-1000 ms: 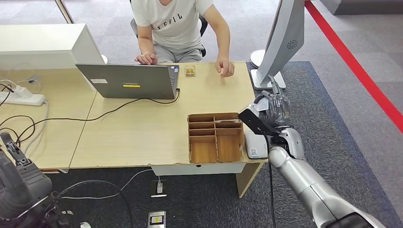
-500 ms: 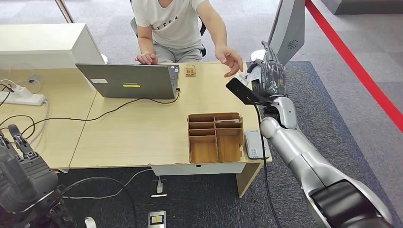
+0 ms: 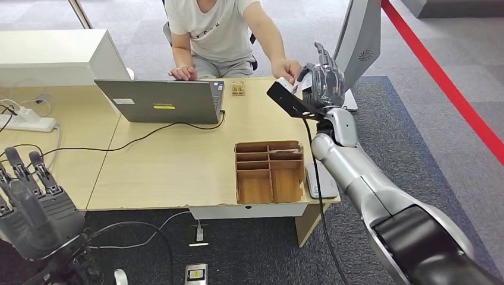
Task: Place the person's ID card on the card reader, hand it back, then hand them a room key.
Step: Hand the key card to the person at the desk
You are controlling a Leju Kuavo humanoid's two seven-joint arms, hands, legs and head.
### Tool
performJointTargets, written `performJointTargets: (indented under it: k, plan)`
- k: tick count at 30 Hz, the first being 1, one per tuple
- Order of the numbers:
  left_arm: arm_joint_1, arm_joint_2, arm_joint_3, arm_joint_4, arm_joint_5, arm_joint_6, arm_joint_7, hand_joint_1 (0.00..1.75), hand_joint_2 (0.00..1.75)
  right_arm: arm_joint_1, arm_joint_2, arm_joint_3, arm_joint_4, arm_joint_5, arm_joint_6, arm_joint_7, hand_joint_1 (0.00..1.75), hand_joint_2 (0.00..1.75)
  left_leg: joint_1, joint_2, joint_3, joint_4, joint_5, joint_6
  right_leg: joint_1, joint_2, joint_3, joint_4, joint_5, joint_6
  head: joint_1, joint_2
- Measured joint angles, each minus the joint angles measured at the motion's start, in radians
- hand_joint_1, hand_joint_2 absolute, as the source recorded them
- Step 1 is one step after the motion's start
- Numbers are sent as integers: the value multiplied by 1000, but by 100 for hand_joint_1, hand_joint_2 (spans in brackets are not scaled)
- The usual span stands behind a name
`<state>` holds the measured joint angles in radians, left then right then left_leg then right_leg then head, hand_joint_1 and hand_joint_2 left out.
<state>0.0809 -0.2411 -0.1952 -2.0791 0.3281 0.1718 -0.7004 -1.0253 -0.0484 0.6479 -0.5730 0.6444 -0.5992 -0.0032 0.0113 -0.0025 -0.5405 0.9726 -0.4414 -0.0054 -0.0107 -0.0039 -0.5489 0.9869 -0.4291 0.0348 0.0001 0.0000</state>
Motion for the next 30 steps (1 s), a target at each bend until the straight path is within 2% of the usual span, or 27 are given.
performJointTargets:
  k: [17,18,21,22,30]
  plan:
    - [-2,-5,22,35,0,-35,0,0,175,-16,61,30,102,52,28,47,175,175,0,0,0,0,0,0,0,0,0,0,0,0,0,0]
    - [-3,-5,24,36,0,-36,0,0,175,-16,63,32,106,54,29,48,151,175,0,0,0,0,0,0,0,0,0,0,0,0,0,0]
    - [-3,-6,29,37,0,-40,0,0,175,-16,71,42,116,59,30,48,20,175,0,0,0,0,0,0,0,0,0,0,0,0,0,0]
    - [-4,-6,31,38,0,-41,0,0,175,-16,73,45,120,61,29,48,0,175,0,0,0,0,0,0,0,0,0,0,0,0,0,0]
    - [-6,-7,45,38,-1,-44,0,0,175,-19,82,54,135,72,-3,69,0,175,0,0,0,0,0,0,0,0,-1,0,0,0,0,0]
